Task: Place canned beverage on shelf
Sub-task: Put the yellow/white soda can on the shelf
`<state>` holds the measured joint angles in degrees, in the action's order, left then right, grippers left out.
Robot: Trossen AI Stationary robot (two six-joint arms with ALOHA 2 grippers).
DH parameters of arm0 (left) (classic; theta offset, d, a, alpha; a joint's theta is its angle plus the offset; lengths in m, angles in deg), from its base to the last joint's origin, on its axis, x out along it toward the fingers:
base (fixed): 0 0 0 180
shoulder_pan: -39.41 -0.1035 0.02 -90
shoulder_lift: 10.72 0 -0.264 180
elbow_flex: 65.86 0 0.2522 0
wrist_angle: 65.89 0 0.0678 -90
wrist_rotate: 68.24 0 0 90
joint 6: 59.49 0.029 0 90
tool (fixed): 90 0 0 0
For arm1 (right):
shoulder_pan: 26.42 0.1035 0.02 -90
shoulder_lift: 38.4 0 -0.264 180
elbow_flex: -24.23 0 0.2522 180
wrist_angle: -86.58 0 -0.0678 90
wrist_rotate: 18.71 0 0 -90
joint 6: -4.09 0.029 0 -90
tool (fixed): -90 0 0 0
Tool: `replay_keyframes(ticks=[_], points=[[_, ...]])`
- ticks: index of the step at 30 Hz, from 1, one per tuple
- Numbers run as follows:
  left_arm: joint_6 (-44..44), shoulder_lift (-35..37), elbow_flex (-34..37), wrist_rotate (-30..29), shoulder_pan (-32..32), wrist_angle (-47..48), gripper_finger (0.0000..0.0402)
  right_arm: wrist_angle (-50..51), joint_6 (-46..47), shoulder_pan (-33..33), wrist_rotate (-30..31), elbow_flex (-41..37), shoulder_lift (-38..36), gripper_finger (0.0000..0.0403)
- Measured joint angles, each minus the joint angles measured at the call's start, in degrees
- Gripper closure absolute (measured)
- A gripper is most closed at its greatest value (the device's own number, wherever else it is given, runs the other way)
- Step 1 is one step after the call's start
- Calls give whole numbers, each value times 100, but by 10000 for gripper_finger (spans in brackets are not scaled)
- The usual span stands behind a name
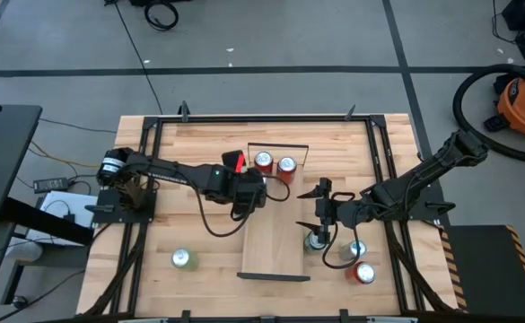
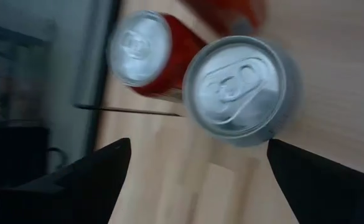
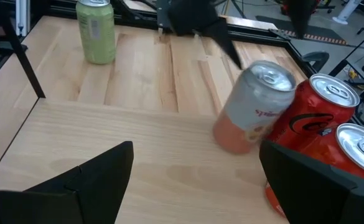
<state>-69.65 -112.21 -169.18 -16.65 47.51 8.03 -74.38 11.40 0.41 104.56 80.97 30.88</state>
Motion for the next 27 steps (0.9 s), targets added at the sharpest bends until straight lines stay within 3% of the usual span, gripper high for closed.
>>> replay_keyframes(ticks=[5, 10, 12, 20, 24, 27], points=[[107, 5, 0, -700, 43, 51, 13, 0, 0, 0, 1, 0, 0, 43], [119, 6, -1, -669, 105, 323, 13, 5, 0, 0, 3, 0, 0, 43], [39, 6, 0, -429, 138, 390, 13, 7, 0, 0, 3, 0, 0, 43], [-726, 21, -2, 1433, 151, 391, 13, 7, 0, 0, 5, 0, 0, 43], [-1353, 21, -2, 2012, 151, 392, 13, -70, -4, 0, 7, 0, 0, 43], [-1594, 21, -2, 2117, 156, 383, 13, -211, -107, 0, 37, 0, 0, 43]])
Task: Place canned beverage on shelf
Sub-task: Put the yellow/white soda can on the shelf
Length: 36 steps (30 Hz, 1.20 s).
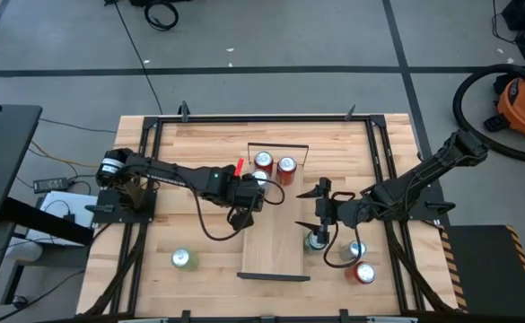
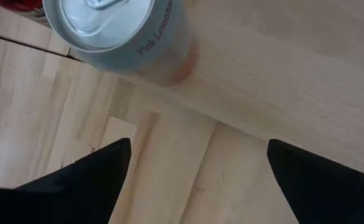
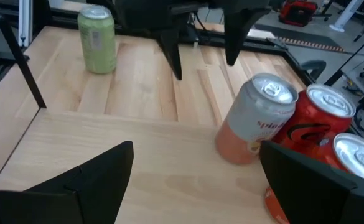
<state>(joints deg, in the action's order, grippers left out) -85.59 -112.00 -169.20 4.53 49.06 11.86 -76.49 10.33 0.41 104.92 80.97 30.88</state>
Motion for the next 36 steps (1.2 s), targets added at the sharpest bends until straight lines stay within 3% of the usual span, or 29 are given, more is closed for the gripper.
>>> replay_keyframes(ticks=[6, 14, 19, 23, 36], points=[[-32, 0, 0, -229, 127, -214, 13, -96, -94, 0, 45, 0, -2, 43], [-11, 0, 0, -1752, 452, -1009, 13, 56, -158, 20, 302, 0, -2, 43], [445, 0, -1, -1835, 384, -1774, 13, 52, -195, 20, 303, 0, -2, 43], [772, 3, 9, -1865, 162, -1808, 13, 52, -195, 22, 296, 0, -2, 43], [969, 452, 1320, -2285, 129, -2904, 13, -15, -226, 129, 286, -6, -4, 43]])
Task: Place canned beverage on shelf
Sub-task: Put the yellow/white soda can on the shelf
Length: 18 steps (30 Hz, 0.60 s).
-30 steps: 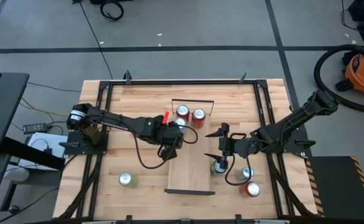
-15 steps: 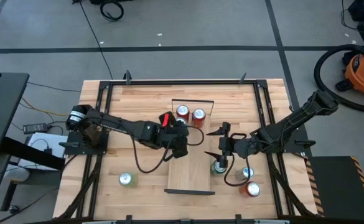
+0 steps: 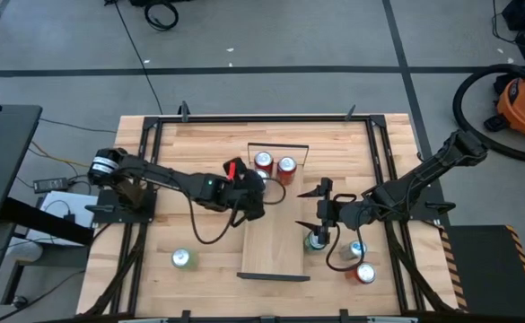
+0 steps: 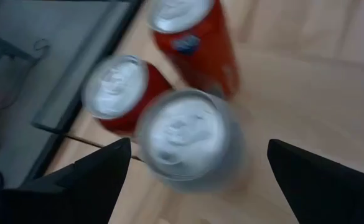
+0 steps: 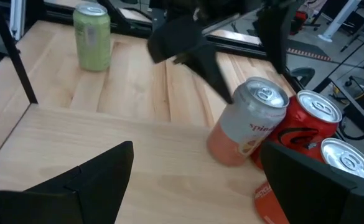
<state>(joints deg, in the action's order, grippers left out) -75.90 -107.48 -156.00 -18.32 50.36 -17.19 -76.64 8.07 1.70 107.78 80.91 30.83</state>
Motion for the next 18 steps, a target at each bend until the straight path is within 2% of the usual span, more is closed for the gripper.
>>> replay_keyframes(ticks=[2, 11, 18], points=[[26, 34, 85, -125, 2, -26, 13, -28, -10, 0, -9, -8, 0, 43], [676, 267, 182, -19, 129, -38, 13, -24, 5, 0, -9, -7, 0, 43], [-123, 547, 177, 777, -283, -106, 13, -88, -7, 0, -13, -5, 2, 43]])
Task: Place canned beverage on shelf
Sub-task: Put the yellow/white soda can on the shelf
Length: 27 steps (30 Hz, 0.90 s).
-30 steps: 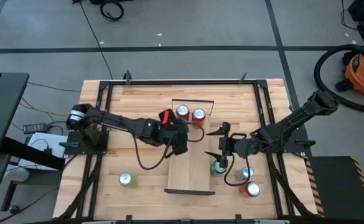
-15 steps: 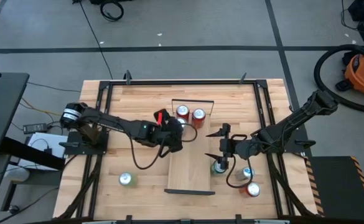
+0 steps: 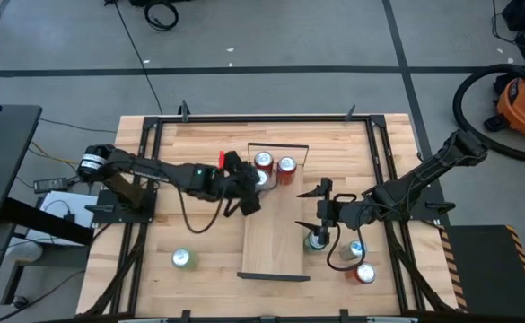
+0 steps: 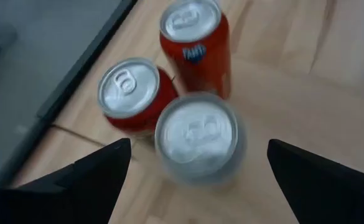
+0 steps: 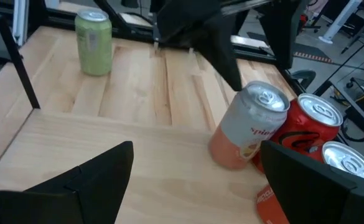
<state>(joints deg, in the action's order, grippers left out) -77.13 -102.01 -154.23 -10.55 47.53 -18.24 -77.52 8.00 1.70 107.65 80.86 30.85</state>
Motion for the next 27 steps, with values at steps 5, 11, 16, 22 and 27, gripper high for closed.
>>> replay_keyframes(ticks=[5, 11, 16, 22, 27], points=[[-174, -240, 0, 71, -48, -291, 13, 2, -3, -7, 2, -2, 0, 43], [-94, -507, -3, -119, -99, -448, 13, 10, -1, -7, 3, -2, 0, 43], [86, -527, -4, -274, -120, -364, 13, 43, -1, -7, 2, -2, 0, 43], [306, -527, -4, -185, -48, -350, 13, 28, -1, -7, 2, -2, 0, 43], [356, -525, -2, 13, -15, -327, 13, 26, -1, -7, 2, -2, 0, 43]])
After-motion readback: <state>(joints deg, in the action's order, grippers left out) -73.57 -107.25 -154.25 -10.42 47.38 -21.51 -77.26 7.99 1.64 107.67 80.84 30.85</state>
